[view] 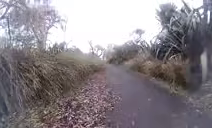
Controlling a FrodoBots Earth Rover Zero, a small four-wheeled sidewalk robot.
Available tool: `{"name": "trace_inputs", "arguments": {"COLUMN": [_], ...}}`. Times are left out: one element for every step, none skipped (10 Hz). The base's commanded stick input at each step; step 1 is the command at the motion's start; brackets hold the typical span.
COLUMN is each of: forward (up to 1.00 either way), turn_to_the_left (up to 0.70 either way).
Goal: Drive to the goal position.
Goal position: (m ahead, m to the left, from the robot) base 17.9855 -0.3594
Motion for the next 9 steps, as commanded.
{"name": "trace_inputs", "arguments": {"forward": [0.7,0.7,0.7,0.7,0.7,0.7,0.7,0.7,0.7], "turn_to_the_left": [-0.35,-0.35,-0.35,-0.24,-0.13,-0.01,-0.06,-0.12,-0.18]}}
